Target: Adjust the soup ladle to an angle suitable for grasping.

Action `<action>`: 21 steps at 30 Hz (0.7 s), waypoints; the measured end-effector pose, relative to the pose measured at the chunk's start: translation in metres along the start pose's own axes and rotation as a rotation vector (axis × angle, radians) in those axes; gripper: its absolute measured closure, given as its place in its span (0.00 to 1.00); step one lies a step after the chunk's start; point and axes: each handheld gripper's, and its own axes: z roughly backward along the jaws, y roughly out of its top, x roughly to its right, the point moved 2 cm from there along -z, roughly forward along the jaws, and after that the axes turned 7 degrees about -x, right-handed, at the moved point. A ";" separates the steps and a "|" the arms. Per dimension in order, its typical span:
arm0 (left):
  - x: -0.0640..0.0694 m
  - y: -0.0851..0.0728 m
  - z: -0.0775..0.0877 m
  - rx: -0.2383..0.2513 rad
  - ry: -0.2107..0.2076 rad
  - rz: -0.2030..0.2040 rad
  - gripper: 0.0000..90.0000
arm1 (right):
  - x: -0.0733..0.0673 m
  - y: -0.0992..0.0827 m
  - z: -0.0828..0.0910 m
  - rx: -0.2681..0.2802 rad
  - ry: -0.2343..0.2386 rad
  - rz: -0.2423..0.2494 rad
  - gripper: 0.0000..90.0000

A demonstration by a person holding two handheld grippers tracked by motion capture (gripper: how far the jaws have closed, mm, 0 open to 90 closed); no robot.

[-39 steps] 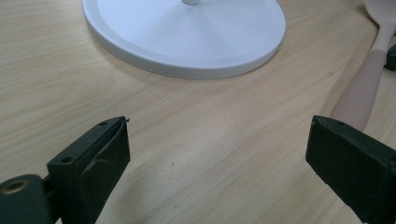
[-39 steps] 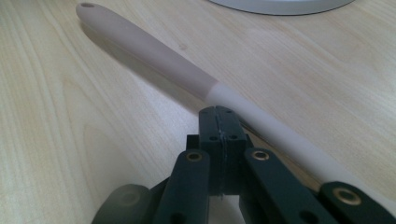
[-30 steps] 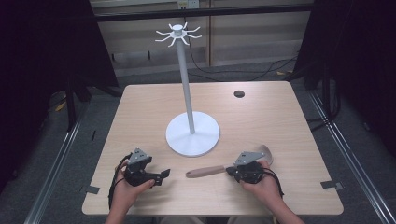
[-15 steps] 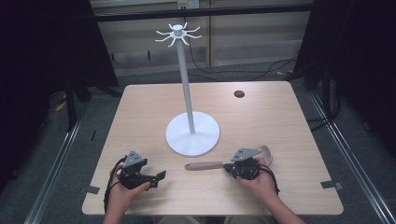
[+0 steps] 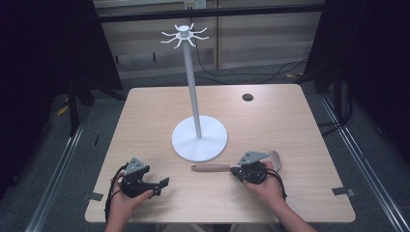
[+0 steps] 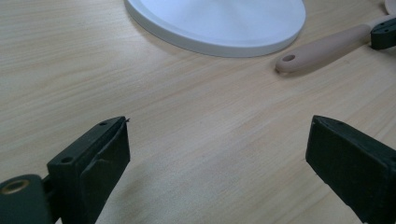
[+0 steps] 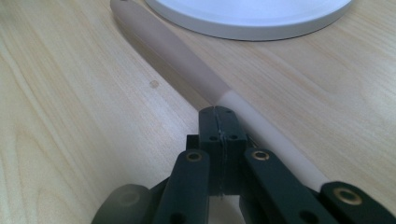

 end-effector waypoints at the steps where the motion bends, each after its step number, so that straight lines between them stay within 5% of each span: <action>1: 0.000 0.000 0.000 -0.001 0.002 0.001 0.07 | 0.000 0.000 0.000 0.002 0.000 0.001 1.00; 14: 0.000 0.000 0.000 0.000 0.000 0.002 0.07 | -0.001 0.001 0.001 0.001 0.026 -0.003 0.98; 21: -0.001 0.002 -0.002 0.002 -0.008 0.001 0.07 | 0.002 0.007 0.019 0.031 0.055 0.003 0.90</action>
